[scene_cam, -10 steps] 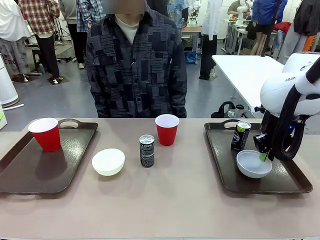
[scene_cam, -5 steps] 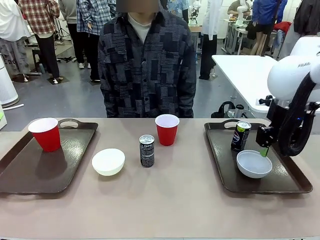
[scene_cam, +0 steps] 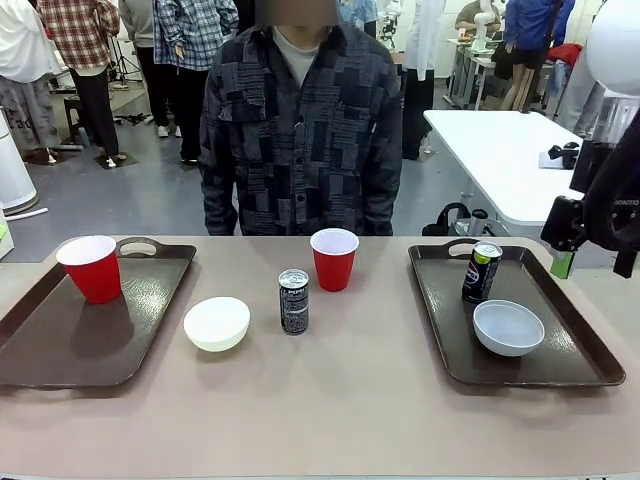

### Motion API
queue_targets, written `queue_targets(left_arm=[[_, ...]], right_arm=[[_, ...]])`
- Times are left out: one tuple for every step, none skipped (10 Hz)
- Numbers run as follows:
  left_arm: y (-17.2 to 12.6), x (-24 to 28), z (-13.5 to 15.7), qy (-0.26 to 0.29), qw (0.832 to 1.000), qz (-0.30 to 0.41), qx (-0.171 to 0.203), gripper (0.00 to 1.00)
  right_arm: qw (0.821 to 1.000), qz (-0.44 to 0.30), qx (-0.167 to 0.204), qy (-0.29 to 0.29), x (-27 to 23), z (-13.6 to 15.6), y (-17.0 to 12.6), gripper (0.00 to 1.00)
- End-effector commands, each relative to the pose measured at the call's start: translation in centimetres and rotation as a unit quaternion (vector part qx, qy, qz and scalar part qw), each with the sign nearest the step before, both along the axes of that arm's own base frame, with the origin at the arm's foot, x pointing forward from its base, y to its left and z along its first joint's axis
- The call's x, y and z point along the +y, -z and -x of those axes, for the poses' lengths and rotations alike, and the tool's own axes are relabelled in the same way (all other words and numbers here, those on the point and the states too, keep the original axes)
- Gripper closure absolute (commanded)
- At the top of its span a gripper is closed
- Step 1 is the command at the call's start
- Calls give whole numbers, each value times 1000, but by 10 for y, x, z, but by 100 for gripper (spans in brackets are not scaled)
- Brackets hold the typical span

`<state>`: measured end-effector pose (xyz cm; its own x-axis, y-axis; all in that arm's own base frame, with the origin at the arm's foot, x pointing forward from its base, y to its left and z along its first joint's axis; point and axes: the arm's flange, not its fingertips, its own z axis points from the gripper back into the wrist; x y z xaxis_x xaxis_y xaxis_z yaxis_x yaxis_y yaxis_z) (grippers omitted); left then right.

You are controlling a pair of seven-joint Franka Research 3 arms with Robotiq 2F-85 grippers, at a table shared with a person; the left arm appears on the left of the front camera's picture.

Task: Prepare tableware on both trays.
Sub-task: Pick up a Picnic Bowl from the table and place it on a Handle tray.

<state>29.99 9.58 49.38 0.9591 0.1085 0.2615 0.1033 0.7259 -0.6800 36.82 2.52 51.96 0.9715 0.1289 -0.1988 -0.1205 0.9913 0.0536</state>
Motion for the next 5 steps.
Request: queue_targets(left_arm=[[2, 1, 1, 2, 1000, 6, -10, 0], [2, 1, 1, 2, 1000, 6, -10, 0], [2, 1, 1, 2, 1000, 6, -10, 0], [2, 1, 1, 2, 1000, 6, -10, 0], [2, 1, 1, 2, 1000, 6, -10, 0]], right_arm=[[1000, 5, -16, 0, 1, 5, 9, 0], [1000, 5, -16, 0, 1, 5, 9, 0], [1000, 5, -16, 0, 1, 5, 9, 0], [1000, 5, -16, 0, 1, 5, 9, 0], [1000, 5, -16, 0, 1, 5, 9, 0]])
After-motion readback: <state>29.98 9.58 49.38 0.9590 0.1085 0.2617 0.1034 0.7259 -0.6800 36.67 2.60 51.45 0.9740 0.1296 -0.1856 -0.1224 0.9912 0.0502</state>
